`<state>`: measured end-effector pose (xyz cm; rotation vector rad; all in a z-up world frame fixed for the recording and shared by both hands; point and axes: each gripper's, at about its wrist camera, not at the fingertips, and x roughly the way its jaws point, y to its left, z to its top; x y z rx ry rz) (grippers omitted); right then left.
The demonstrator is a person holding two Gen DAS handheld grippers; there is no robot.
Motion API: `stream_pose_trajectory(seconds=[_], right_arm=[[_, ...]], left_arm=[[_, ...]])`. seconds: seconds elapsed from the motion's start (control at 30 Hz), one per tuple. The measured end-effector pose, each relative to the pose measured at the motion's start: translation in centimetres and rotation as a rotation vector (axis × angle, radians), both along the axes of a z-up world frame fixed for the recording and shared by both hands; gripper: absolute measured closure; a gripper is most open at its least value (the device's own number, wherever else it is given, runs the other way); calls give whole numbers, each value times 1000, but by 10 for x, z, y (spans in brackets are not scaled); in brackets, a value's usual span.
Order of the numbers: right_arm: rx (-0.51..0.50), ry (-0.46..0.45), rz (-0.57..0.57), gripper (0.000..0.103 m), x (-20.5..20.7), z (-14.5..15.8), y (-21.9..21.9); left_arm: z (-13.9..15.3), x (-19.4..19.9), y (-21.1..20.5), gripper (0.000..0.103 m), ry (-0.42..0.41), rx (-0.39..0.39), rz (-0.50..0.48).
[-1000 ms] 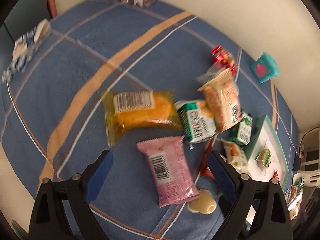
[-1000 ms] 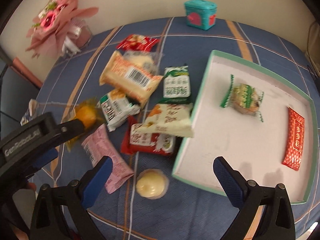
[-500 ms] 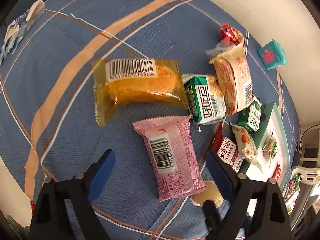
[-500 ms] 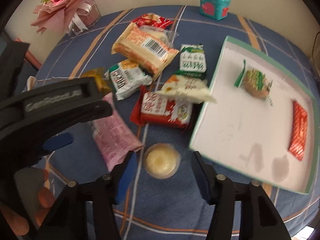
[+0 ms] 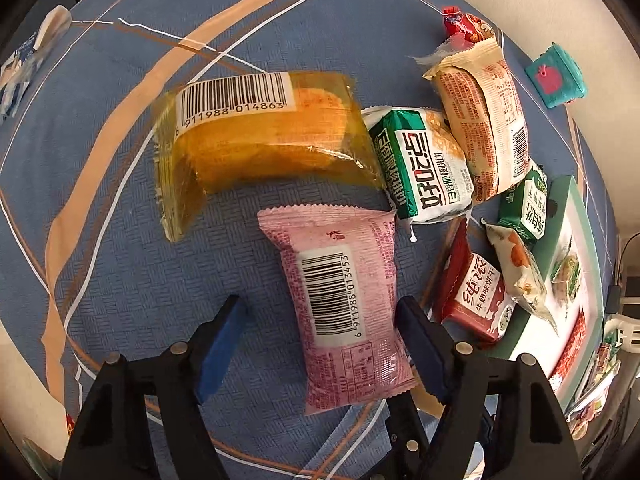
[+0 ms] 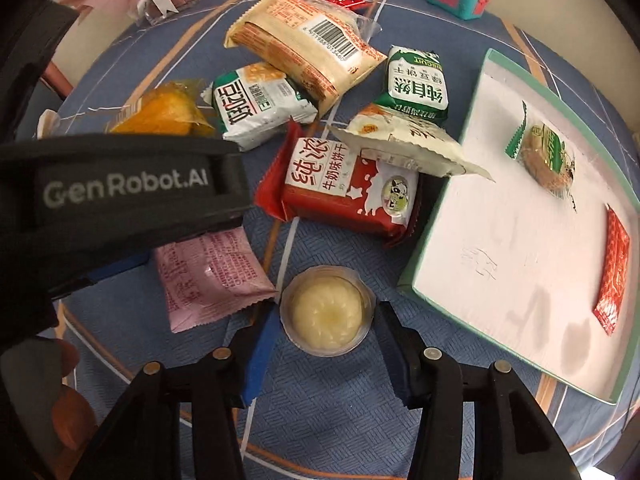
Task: Organize snacks
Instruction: 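Grasp the pink packet with the left gripper while the right grasps the cream pudding cup, then carry the pink packet with the left gripper while the right carries the pudding cup into the tray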
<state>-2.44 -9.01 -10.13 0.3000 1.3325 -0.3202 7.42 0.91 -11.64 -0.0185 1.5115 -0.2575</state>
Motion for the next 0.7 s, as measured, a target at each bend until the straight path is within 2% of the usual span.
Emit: stream_pose_trajectory(seconds=[0.13,0.17,0.2,0.3,0.57,0.63,0.7], right_arm=[[0,-3,6,49,1,-1,1],[-2,-4,9,50,2,-1,1],[-2,-4,10,51,3,0,1],[-1,-9,14,53,4,0,2],[11,-11,19,54,-6,3,-5],[18,-19,21,59,-7,7,-8],[28,-31,24,59,-9,12,-8]], left_arm=[[-2,1,-3,28,-11,10,-3],[-1,0,-3,35,-17,17,-3],[0,2,-4,47,-26,24,-2],[2,5,-2,62,-32,13,9],[10,13,-2,65,-44,-19,7],[17,13,-6,65,-57,-24,7],[25,13,-6,65,-72,-32,6]])
